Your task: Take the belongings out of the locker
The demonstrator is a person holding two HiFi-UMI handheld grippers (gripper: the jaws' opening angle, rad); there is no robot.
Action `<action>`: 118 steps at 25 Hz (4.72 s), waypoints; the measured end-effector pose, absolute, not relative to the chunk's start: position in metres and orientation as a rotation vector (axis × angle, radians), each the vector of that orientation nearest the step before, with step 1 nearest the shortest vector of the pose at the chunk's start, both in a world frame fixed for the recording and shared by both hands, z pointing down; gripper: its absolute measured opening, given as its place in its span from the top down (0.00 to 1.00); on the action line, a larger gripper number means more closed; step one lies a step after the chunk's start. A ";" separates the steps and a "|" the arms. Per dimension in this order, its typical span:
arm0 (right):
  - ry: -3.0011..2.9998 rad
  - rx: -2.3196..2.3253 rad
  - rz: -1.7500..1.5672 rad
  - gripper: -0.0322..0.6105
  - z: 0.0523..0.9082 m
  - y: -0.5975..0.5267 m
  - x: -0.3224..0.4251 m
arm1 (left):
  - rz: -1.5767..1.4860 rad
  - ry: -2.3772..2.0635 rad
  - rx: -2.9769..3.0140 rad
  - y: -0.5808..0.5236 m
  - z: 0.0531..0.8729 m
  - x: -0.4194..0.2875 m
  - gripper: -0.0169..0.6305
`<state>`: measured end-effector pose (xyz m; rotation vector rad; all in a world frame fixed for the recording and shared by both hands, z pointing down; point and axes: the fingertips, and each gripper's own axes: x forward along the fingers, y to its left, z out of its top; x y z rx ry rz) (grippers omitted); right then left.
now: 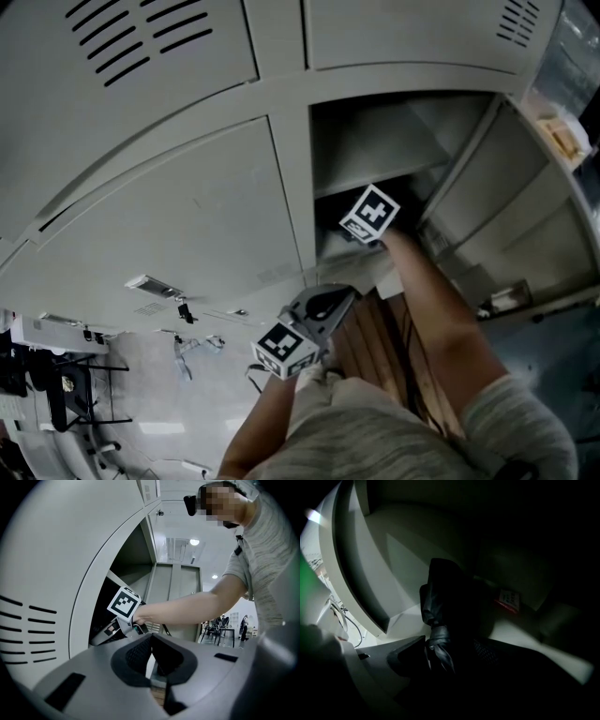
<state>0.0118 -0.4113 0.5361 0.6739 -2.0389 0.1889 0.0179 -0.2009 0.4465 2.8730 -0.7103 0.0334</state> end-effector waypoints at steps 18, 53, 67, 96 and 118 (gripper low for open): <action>-2.097 0.767 0.325 0.52 0.531 -0.357 -0.005 | 0.033 -0.718 2.870 -0.194 0.449 0.017 0.97; -2.703 1.114 0.530 0.54 0.515 -0.263 0.040 | 0.103 -0.710 2.844 -0.170 0.461 0.026 0.97; -2.928 1.007 0.415 0.54 0.458 -0.204 0.040 | 0.070 -0.762 2.849 -0.158 0.435 0.017 0.97; -3.015 0.945 0.305 0.53 0.418 -0.152 0.044 | 0.057 -0.763 2.893 -0.137 0.415 0.011 0.97; -3.027 0.918 0.281 0.54 0.410 -0.139 0.047 | 0.039 -0.762 2.889 -0.132 0.411 0.017 0.97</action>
